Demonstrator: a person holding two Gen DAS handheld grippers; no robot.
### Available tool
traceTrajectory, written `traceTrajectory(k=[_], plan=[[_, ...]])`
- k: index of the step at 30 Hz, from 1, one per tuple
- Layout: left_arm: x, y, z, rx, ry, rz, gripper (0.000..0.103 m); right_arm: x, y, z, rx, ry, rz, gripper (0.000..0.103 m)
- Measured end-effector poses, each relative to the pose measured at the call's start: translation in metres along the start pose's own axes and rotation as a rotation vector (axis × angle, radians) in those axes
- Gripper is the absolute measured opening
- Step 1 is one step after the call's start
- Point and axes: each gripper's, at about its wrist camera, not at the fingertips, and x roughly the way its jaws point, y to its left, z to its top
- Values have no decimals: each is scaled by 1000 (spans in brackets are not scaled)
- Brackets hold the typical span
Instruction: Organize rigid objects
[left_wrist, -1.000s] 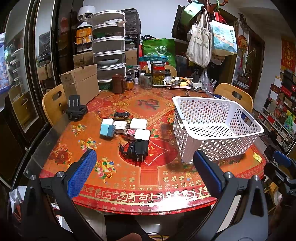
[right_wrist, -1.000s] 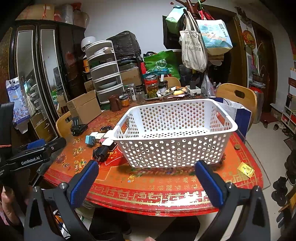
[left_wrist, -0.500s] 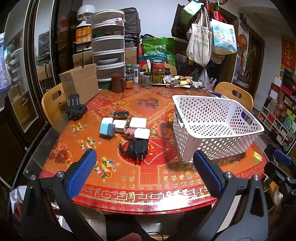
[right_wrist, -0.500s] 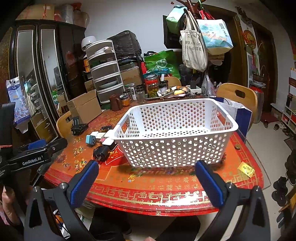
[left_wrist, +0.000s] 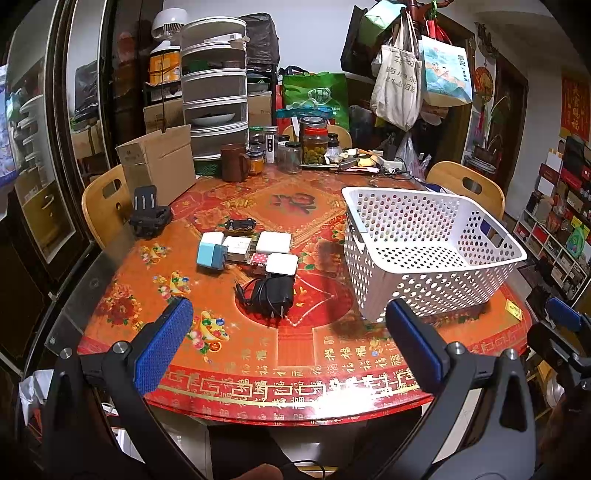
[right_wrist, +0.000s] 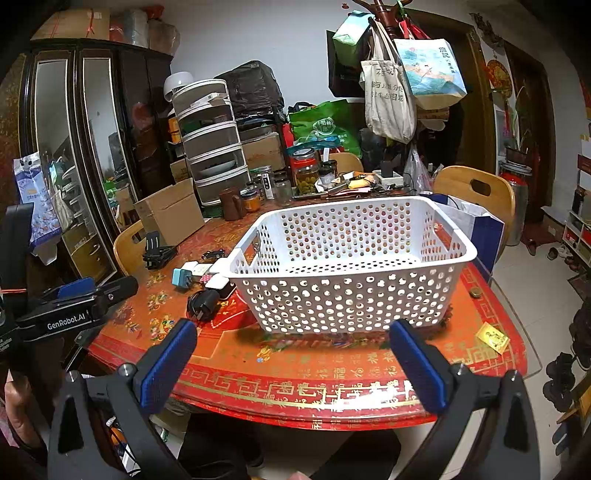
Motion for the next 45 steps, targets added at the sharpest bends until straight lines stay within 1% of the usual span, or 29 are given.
traceTrajectory(k=[24,28,30,31,32,34,35,37,38,39,40,41,42,43,44,45], plan=[[4,-1,-4,2,8,-1,103,0,4,-3,-3,-1,7,103],[7,-2,-6,7,3,2,103,5,-6,-4,9,8,2,103],[5,0,-6,8,-33,-2,103,6,-16,-3,10,-4,-27,103],[5,1,-6,9,-64,-5,103,6,-25,0,11,-26,-62,103],[6,6,-8,5,-111,-7,103,6,-32,2,17,-48,-88,103],[16,14,-10,-7,-141,-16,103,6,-54,10,48,-107,-151,103],[23,17,-10,-9,-136,-18,103,8,-70,16,82,-126,-191,103],[50,24,-11,-11,-69,-25,103,16,-98,29,135,-134,-224,103],[67,28,-14,-11,-11,-36,103,25,-112,36,153,-116,-243,103],[87,33,-18,-13,60,-59,103,38,-126,43,171,-68,-276,103],[96,35,-21,-13,90,-65,103,52,-140,50,196,-15,-293,103],[108,38,-26,-13,121,-65,103,62,-152,54,219,16,-292,103],[120,42,-31,-14,152,-58,103,74,-166,58,251,50,-271,102],[128,45,-34,-17,176,-59,103,83,-175,61,271,72,-257,98],[134,46,-37,-20,193,-63,103,96,-187,63,301,115,-241,83],[142,49,-39,-25,211,-71,103,103,-190,63,308,136,-239,69]])
